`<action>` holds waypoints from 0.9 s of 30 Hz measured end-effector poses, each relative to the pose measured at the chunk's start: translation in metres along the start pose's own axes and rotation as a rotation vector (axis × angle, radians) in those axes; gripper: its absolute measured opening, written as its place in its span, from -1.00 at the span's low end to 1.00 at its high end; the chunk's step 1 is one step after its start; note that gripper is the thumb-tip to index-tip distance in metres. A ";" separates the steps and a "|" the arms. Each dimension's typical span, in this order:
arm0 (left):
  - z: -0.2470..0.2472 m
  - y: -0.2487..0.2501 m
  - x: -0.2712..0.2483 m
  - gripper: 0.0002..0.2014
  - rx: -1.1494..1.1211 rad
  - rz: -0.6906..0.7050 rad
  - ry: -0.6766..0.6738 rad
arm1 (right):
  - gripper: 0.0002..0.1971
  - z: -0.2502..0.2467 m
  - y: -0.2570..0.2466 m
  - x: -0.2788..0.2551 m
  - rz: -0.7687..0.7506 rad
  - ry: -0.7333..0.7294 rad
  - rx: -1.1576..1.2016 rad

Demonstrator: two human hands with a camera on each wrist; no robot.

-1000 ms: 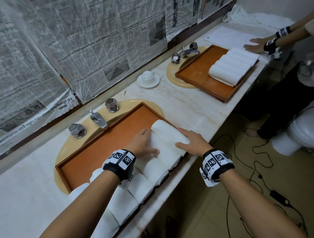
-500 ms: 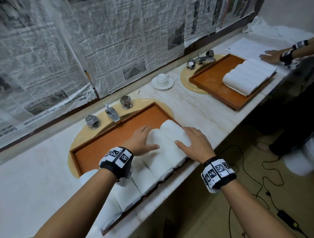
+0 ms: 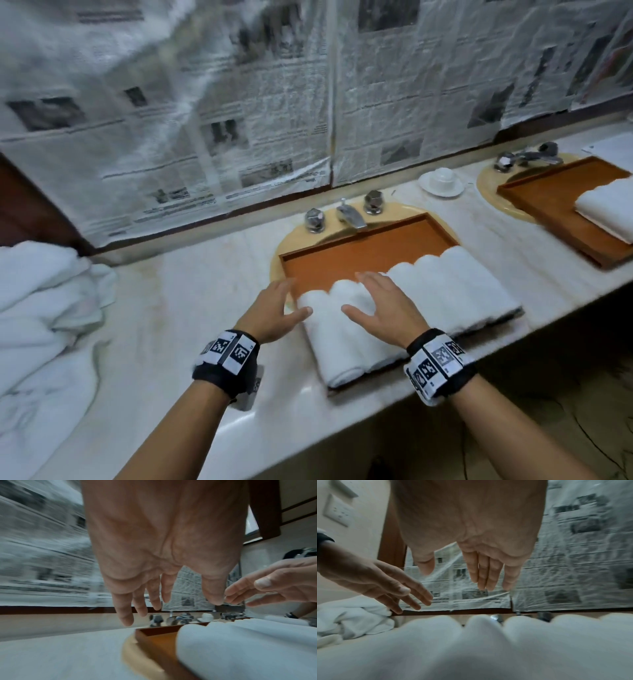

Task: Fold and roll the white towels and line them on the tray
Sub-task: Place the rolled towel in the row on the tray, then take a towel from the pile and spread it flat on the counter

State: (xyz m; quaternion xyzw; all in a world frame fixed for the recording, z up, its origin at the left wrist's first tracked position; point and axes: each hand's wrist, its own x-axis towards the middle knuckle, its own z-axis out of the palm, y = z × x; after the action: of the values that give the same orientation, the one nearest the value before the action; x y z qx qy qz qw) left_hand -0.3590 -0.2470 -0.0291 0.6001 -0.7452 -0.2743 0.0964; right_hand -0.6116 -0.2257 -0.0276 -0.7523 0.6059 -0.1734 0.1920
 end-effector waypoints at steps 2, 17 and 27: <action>-0.011 -0.039 -0.036 -0.22 -0.017 -0.063 0.037 | -0.23 0.021 -0.037 -0.001 -0.060 -0.022 -0.003; -0.065 -0.217 -0.215 -0.24 -0.089 -0.465 0.260 | -0.20 0.162 -0.248 0.034 -0.425 -0.298 -0.106; -0.097 -0.283 -0.241 -0.27 -0.048 -0.673 0.377 | -0.21 0.218 -0.322 0.097 -0.666 -0.396 -0.114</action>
State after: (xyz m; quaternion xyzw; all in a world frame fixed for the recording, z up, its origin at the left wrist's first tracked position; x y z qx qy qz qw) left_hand -0.0120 -0.0838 -0.0521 0.8485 -0.4693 -0.1927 0.1505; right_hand -0.2116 -0.2420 -0.0534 -0.9361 0.2886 -0.0439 0.1963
